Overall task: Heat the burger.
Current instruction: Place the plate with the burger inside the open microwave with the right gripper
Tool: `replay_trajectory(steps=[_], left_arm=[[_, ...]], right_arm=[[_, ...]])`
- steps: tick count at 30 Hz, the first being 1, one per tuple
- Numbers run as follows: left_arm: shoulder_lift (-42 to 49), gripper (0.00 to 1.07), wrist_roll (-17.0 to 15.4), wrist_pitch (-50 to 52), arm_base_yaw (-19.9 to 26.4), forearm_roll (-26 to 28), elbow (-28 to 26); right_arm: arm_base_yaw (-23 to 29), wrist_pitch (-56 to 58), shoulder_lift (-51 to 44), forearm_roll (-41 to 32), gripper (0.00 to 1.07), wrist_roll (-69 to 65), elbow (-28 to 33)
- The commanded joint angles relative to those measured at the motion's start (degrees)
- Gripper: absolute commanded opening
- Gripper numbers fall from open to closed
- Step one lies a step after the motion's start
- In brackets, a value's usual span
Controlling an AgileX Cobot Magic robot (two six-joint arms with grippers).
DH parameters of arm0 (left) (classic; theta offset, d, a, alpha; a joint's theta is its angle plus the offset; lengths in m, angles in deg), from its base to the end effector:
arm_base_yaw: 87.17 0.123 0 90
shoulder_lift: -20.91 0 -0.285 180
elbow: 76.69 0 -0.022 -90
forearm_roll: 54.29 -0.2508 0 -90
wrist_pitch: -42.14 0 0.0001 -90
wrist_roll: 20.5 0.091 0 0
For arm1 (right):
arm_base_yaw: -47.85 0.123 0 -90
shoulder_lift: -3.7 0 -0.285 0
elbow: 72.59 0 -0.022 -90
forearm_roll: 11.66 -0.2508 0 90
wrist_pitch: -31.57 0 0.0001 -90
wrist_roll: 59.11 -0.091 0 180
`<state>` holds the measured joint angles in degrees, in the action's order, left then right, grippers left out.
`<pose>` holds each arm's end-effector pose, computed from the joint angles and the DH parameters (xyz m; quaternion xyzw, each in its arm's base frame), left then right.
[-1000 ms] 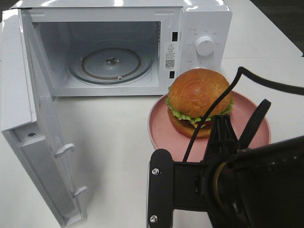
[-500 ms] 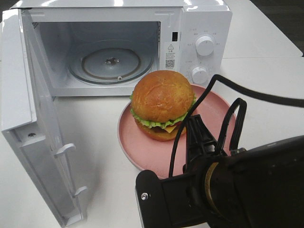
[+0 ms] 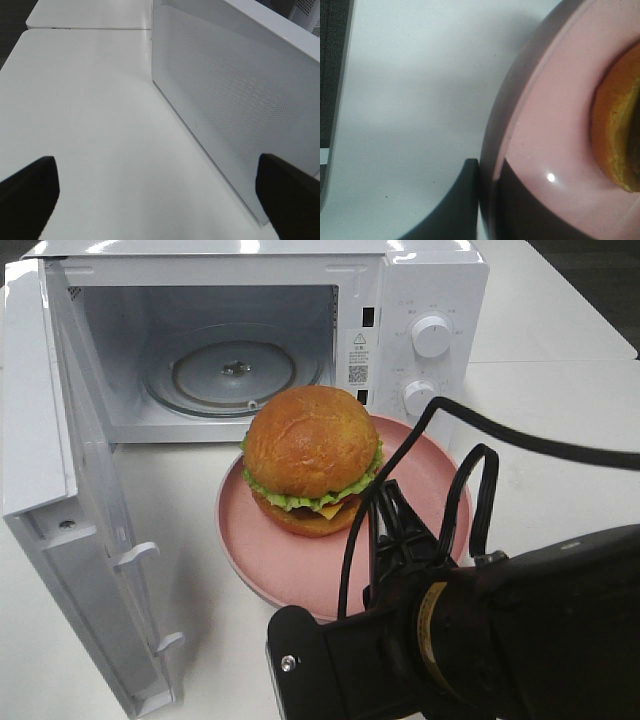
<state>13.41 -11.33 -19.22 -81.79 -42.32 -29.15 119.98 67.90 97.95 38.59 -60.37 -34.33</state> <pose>-0.0076 -0.0174 0.2828 0.0337 0.8446 -0.0369 0.5330 0.1167 0.2267 0.1790 -0.7799 0.5510 -0.1748 0.2401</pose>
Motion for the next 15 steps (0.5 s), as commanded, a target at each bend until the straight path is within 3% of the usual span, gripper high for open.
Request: replay_trajectory(steps=[1, 5, 15], left_arm=[[0.92, 1.00, -0.29, -0.11, 0.17, 0.52, 0.11], [0.92, 1.00, -0.29, -0.11, 0.17, 0.52, 0.11], [0.92, 1.00, -0.29, -0.11, 0.17, 0.52, 0.11]], right_arm=[[-0.17, -1.03, -0.46, 3.32, 0.01, 1.26, -0.23], [-0.52, -2.23, -0.46, 3.32, 0.01, 3.09, -0.23], [-8.37, -7.56, -0.46, 1.15, 0.01, 9.63, -3.44]])
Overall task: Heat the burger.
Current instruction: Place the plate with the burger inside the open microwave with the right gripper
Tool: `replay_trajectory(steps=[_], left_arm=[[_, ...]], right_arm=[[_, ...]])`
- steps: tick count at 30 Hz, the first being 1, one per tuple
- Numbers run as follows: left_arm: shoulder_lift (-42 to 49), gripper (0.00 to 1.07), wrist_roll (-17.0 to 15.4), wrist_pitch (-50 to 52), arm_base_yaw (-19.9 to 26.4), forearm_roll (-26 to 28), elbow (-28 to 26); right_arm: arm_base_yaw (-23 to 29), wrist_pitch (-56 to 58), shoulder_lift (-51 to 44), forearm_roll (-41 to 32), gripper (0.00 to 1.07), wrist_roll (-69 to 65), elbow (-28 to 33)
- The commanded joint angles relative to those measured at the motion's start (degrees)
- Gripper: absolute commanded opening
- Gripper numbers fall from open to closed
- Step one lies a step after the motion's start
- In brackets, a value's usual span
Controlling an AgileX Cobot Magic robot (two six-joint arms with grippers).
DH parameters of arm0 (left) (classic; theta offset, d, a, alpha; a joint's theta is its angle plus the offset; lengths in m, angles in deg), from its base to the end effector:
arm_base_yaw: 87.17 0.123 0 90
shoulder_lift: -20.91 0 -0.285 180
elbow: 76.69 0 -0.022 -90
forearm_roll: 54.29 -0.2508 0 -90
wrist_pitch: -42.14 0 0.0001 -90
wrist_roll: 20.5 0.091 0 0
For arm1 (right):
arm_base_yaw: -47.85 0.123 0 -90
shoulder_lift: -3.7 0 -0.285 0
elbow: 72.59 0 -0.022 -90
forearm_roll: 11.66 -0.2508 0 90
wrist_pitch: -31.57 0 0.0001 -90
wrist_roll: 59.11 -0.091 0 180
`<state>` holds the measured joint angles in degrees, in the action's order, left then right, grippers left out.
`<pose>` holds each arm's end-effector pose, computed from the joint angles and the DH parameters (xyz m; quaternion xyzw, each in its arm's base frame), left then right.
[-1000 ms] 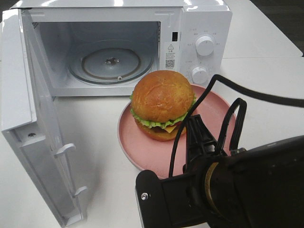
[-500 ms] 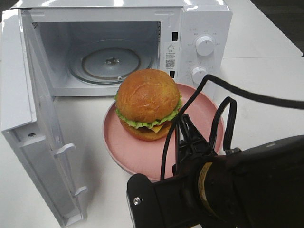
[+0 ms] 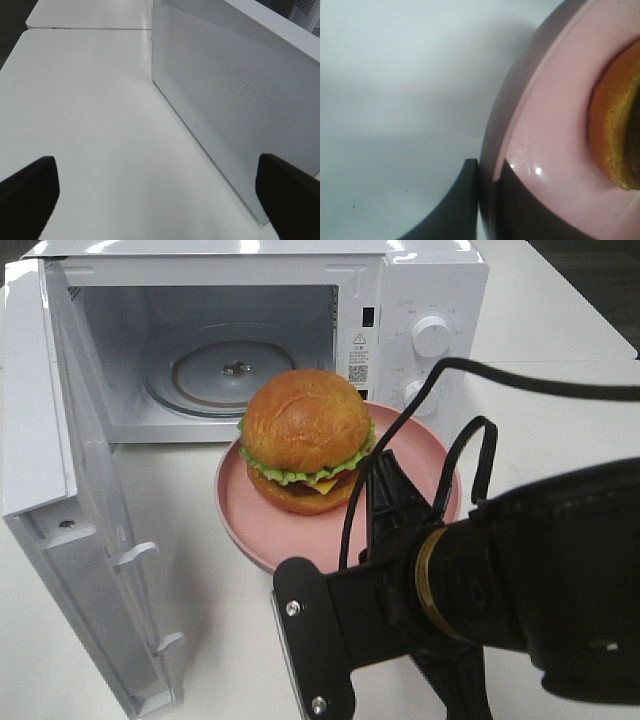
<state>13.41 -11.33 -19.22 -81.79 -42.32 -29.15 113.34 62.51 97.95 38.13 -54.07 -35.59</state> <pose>-0.0076 -0.0174 0.2828 0.0337 0.8446 -0.0369 0.5330 0.1416 0.2243 0.1842 -0.7813 0.5451 -0.1624 0.2571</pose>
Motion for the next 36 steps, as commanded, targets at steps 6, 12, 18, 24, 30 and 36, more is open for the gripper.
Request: replay_trajectory(steps=[6, 12, 18, 24, 30, 36], left_arm=[[0.92, 1.00, -0.29, -0.11, 0.17, 0.52, 0.11], [0.92, 1.00, -0.29, -0.11, 0.17, 0.52, 0.11], [0.92, 1.00, -0.29, -0.11, 0.17, 0.52, 0.11], [0.92, 1.00, -0.29, -0.11, 0.17, 0.52, 0.11], [0.92, 1.00, -0.29, -0.11, 0.17, 0.52, 0.11], [0.92, 1.00, -0.29, -0.11, 0.17, 0.52, 0.11]], right_arm=[[-6.25, -5.21, -0.46, -6.65, 0.00, 17.02, -4.13], [-9.11, -6.19, -0.46, -13.35, 0.00, 25.84, -5.10], [-13.35, -6.36, -0.46, -22.29, 0.00, 39.53, -7.33], [-16.67, -7.68, -0.46, -30.48, 0.00, 50.53, -8.54], [-19.08, -8.08, -0.46, -39.08, 0.00, 61.02, -8.54], [-21.83, -9.68, -0.46, -45.55, 0.00, 69.50, -8.54]])
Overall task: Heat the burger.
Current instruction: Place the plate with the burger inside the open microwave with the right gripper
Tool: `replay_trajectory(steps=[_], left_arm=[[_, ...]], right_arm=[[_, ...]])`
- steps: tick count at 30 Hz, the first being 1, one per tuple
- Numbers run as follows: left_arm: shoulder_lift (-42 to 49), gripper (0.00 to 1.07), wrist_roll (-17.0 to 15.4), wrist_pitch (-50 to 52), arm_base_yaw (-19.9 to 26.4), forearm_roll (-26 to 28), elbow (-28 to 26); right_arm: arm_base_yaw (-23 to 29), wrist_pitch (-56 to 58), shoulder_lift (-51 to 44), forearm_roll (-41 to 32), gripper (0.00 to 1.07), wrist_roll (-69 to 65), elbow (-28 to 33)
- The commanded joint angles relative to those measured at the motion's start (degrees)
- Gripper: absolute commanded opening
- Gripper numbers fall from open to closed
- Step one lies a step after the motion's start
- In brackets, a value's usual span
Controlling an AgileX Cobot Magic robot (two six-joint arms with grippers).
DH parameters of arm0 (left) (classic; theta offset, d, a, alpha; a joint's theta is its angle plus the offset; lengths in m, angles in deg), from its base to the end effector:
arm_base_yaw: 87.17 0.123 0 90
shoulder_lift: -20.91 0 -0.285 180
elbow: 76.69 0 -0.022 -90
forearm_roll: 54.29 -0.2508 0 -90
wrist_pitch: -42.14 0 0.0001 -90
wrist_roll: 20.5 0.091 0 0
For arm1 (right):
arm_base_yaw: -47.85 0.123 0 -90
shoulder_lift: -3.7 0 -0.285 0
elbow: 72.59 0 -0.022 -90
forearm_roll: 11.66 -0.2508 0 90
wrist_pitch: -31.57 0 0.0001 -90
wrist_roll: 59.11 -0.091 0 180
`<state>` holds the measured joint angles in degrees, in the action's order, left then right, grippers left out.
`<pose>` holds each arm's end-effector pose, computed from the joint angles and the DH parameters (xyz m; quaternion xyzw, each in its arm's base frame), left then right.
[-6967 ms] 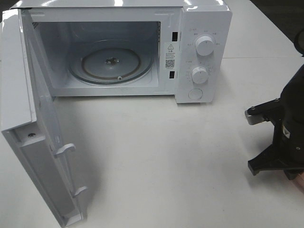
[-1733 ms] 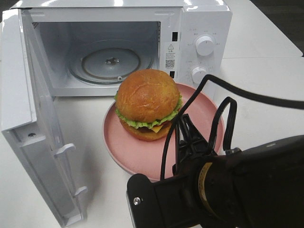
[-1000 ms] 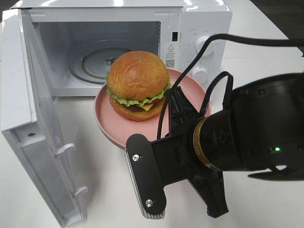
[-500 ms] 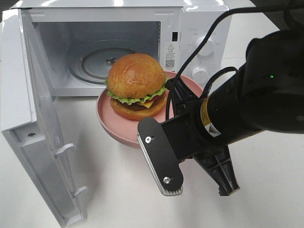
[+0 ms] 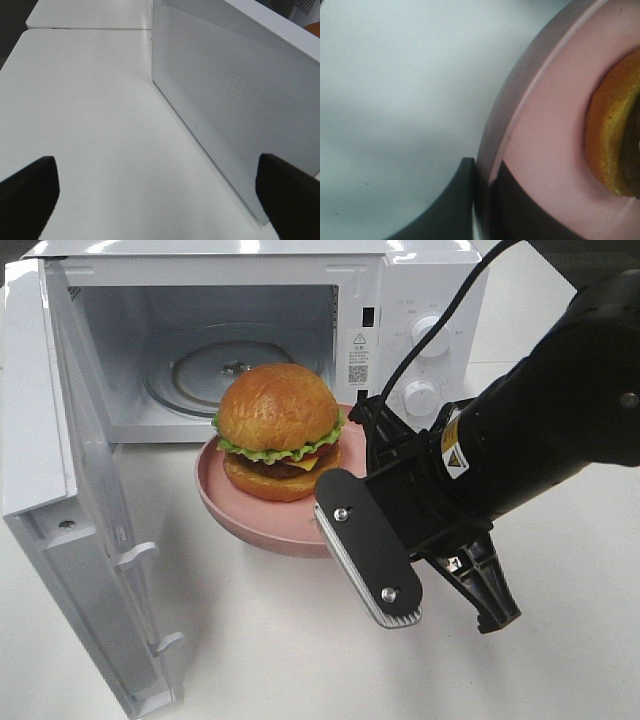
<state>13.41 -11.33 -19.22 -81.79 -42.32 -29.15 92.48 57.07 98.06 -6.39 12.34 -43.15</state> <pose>-0.0076 -0.0174 0.2828 0.0337 0.8446 -0.0369 0.5330 0.2080 0.2003 0.2078 -0.8357 0.4804 -0.0906 0.2503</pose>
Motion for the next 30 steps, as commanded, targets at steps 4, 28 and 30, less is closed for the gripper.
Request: replay_trajectory(steps=[4, 28, 30], left_arm=[[0.92, 1.00, -0.29, -0.11, 0.17, 0.52, 0.11], [0.92, 1.00, -0.29, -0.11, 0.17, 0.52, 0.11], [0.92, 1.00, -0.29, -0.11, 0.17, 0.52, 0.11]], right_arm=[[-1.26, -4.93, -0.57, 2.01, 0.00, 2.35, -0.97], [-1.26, -12.55, 4.98, 4.64, 0.00, -1.49, -5.27], [-1.26, -12.55, 5.50, 4.64, 0.00, -1.49, -5.67]])
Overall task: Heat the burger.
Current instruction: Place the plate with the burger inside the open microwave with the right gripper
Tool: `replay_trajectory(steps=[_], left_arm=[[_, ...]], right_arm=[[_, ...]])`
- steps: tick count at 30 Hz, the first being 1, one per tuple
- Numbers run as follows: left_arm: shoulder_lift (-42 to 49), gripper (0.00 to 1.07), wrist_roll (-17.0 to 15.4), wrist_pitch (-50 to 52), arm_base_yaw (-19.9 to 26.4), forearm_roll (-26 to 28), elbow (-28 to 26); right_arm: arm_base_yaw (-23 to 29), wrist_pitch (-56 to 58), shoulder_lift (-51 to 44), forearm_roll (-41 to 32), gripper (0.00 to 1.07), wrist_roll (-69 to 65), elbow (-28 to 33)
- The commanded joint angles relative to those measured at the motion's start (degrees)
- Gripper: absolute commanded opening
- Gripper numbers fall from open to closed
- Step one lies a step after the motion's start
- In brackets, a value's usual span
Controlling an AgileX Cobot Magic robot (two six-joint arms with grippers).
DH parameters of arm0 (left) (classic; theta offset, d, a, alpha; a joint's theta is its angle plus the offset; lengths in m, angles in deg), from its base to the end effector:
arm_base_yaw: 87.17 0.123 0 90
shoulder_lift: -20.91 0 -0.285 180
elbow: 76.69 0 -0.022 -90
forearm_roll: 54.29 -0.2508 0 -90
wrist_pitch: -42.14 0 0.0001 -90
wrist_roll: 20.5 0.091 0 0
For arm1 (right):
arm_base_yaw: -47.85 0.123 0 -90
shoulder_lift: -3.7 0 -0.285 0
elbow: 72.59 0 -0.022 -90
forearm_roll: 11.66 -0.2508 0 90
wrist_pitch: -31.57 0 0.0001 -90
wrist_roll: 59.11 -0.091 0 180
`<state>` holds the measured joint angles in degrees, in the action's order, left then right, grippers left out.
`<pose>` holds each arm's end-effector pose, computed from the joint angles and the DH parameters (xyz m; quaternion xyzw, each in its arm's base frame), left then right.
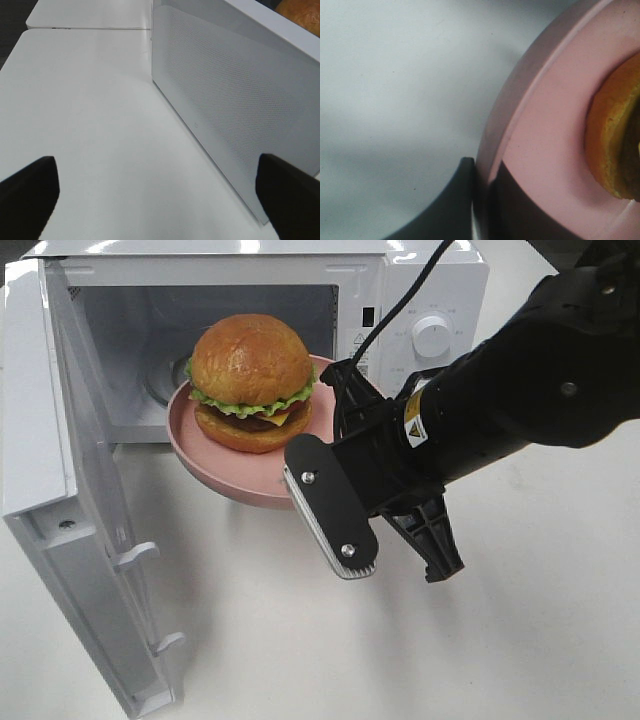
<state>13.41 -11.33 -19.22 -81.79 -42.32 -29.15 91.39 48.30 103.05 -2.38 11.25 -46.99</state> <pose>-0.0076 -0.0174 0.2828 0.0337 0.8446 -0.0369 0.5330 0.2356 0.2181 0.2074 -0.8249 0.4585 -0.1220 0.3072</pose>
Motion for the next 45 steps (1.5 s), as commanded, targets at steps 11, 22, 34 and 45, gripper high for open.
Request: replay_trajectory(steps=[11, 22, 34, 45], left_arm=[[0.92, 1.00, -0.29, -0.11, 0.17, 0.52, 0.11], [0.92, 1.00, -0.29, -0.11, 0.17, 0.52, 0.11], [0.92, 1.00, -0.29, -0.11, 0.17, 0.52, 0.11], [0.92, 1.00, -0.29, -0.11, 0.17, 0.52, 0.11]], right_arm=[[-0.17, -3.44, 5.67, 0.80, 0.00, -0.92, -6.99], [-0.17, -3.44, 9.91, 3.50, 0.00, -3.61, -11.52], [-0.17, -3.21, 14.90, 5.27, 0.00, -7.56, -17.48], [-0.17, -2.12, 18.85, 5.50, 0.00, -9.00, -22.23]])
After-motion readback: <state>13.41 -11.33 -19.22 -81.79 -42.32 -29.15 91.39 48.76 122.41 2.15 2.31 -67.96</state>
